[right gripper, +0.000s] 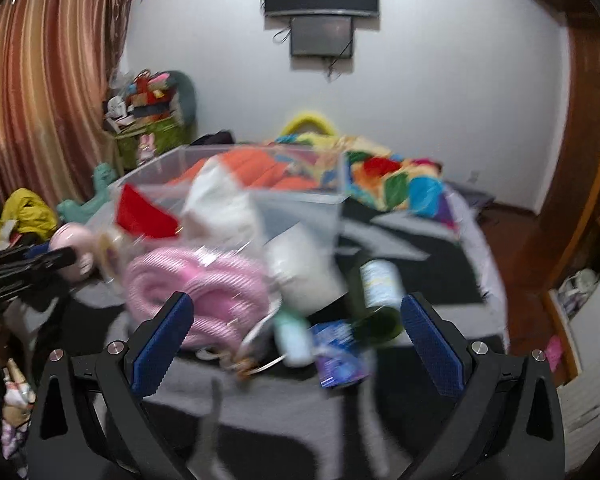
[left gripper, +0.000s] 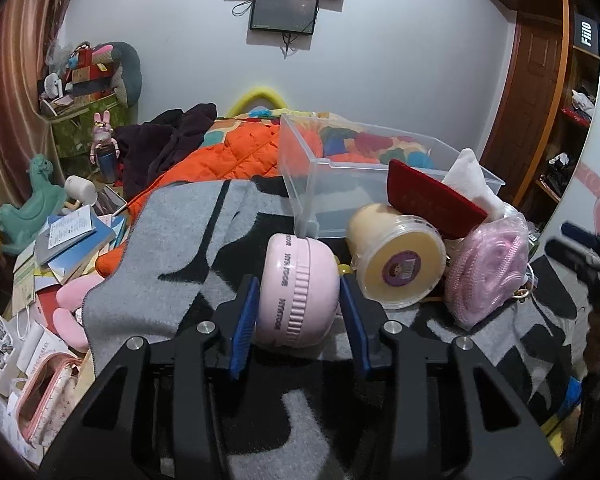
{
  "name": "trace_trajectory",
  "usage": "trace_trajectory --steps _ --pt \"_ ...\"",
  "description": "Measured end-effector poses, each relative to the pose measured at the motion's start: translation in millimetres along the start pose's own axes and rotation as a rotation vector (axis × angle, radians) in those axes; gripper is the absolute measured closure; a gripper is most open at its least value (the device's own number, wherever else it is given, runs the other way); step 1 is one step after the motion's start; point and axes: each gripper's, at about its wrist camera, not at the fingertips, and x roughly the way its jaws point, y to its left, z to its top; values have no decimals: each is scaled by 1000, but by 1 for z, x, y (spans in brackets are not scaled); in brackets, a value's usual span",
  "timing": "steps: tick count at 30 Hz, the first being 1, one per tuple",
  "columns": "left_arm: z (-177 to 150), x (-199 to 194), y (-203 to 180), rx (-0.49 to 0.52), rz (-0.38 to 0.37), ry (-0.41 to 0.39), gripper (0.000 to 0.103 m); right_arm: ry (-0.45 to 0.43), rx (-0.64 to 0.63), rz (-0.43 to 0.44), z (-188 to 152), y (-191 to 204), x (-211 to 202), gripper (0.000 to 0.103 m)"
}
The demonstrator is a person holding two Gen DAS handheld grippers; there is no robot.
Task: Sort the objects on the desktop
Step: 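Grasp the green bottle with the right gripper while the left gripper holds the pink fan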
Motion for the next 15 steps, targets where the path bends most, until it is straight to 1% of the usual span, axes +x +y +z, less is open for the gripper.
trace_trajectory --steps 3,4,5,6,7,9,11,13,14,15 --pt "0 -2 -1 -5 1 -7 62 -25 -19 -54 11 -2 4 2" --pt "-1 -3 -1 -8 -4 -7 62 -23 -32 -59 8 -6 5 3" --pt "-1 -4 -1 -7 -7 -4 62 -17 -46 -61 8 -11 6 6" --pt "-1 -4 -1 -9 -7 -3 62 -1 -74 -66 6 -11 10 13" --pt "-1 -5 -1 -10 -7 -2 62 14 -100 -71 4 -11 12 17" --pt "-2 -8 -1 -11 -15 0 62 29 -120 -73 -1 -12 13 18" --pt "-3 -9 0 -14 -27 8 62 56 -111 -44 -9 -19 17 18" --pt "-5 -6 0 -9 -23 18 62 91 -87 -43 -12 -28 27 19" --pt "-5 -4 -1 -5 -18 20 62 106 -75 -43 -13 -31 31 22" --pt "-6 -3 -2 -1 -11 19 62 117 -59 -39 -12 -35 35 31"
